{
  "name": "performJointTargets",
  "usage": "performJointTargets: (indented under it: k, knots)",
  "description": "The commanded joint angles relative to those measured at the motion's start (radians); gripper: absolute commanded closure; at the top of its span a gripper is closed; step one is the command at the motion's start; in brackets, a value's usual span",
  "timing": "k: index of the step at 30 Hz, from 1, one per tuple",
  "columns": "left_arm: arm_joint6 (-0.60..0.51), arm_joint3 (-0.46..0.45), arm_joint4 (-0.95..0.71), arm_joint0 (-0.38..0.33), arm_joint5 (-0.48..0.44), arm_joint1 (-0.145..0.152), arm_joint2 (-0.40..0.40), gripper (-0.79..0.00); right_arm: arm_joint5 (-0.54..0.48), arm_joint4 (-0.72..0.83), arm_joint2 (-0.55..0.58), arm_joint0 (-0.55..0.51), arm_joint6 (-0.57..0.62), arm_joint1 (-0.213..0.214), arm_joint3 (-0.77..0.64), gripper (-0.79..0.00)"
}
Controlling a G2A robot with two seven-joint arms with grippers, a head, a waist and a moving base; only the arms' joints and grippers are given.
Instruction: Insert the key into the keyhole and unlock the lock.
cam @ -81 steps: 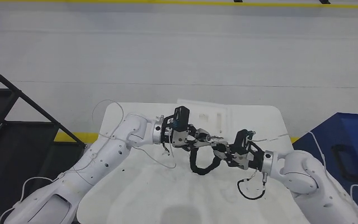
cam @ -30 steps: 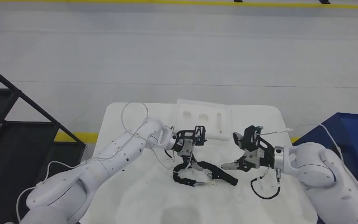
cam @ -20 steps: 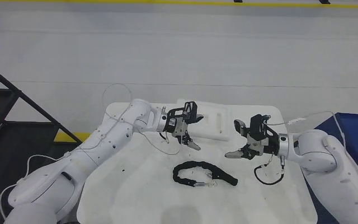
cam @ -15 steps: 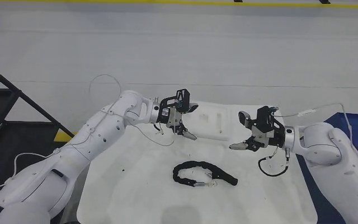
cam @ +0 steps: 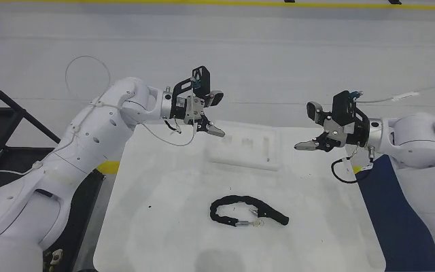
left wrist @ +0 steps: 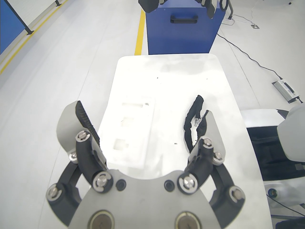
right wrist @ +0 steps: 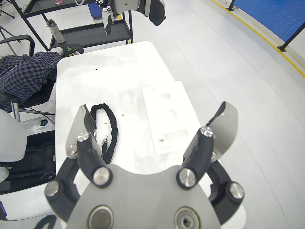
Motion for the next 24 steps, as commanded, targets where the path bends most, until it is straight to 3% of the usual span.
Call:
performJointTargets:
  k: [1, 24]
  knots:
    - [-0.013, 0.014, -0.035, -0.021, 0.000, 0.000, 0.015, -0.785, -0.001, 0.007, -0.013, 0.025, 0.012, 0.000, 0.012, -0.785]
    - [-0.018, 0.027, -0.076, -0.042, 0.000, 0.001, 0.039, -0.785, -0.007, -0.006, -0.030, 0.050, 0.011, 0.000, 0.018, -0.785]
